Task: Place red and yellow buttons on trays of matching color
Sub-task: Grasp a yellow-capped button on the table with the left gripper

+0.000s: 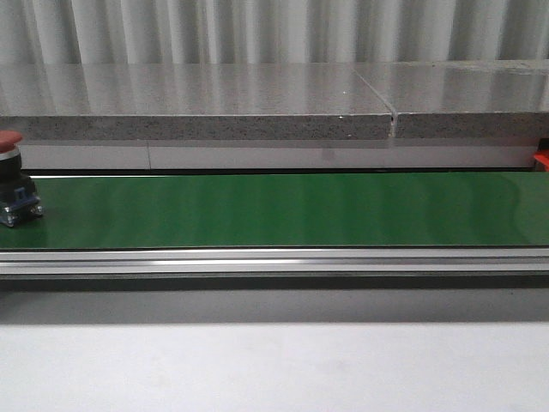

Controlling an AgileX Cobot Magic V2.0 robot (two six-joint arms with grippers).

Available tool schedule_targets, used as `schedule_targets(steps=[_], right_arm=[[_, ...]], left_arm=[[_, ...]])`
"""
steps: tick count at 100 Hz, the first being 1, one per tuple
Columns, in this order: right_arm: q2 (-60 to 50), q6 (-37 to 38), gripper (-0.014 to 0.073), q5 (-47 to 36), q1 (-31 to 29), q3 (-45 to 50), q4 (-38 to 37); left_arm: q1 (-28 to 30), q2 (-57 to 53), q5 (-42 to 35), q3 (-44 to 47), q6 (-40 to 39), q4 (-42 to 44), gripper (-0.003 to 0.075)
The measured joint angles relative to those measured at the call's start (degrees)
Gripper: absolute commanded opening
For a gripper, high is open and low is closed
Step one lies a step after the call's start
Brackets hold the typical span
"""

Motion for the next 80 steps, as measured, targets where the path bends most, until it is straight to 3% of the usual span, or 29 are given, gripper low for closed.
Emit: schedule_targets(steps=[39,80], right_arm=[[0.0,0.0,-0.0125,0.0,0.0,0.0,0.0],[0.0,0.0,-0.0125,0.0,0.0,0.0,0.0]], left_arm=[[4.0,8.8,-3.2,-4.9,-2.4,1.0,0.0635],[4.3,17.0,-5.2,-9.4,-2.4,1.1,0.0617]])
